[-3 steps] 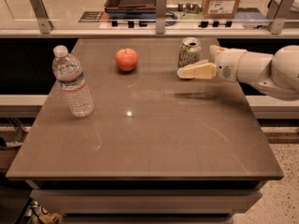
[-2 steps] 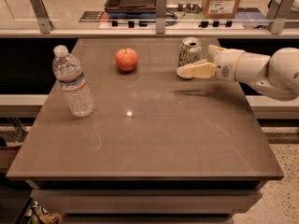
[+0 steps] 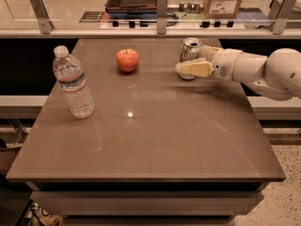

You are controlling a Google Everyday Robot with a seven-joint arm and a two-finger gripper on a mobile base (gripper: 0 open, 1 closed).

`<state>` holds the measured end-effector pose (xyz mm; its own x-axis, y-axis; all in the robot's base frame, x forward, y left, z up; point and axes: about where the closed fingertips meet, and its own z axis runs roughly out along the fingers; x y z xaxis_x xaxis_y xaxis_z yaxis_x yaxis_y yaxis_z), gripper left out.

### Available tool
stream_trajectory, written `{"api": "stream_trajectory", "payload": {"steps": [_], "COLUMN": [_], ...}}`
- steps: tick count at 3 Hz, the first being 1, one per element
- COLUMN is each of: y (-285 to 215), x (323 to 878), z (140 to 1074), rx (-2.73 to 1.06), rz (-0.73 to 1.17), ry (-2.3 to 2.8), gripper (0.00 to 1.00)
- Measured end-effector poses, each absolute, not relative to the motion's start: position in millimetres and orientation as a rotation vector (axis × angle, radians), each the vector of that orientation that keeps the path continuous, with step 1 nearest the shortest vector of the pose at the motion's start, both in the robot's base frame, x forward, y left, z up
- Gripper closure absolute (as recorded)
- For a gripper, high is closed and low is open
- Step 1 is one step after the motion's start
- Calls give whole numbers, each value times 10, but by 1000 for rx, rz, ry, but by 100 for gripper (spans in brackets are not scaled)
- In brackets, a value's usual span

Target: Knock 7up can over

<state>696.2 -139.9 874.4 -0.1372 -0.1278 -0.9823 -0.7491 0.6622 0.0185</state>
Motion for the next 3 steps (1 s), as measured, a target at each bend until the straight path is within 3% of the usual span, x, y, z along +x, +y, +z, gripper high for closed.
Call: {"api": "stream_trajectory", "payload": {"steps": [3], "y": [-1314], "x": [6967], "z": [8740], "rx": [-737], "rz": [639], "ry": [1645], "gripper": [87]}}
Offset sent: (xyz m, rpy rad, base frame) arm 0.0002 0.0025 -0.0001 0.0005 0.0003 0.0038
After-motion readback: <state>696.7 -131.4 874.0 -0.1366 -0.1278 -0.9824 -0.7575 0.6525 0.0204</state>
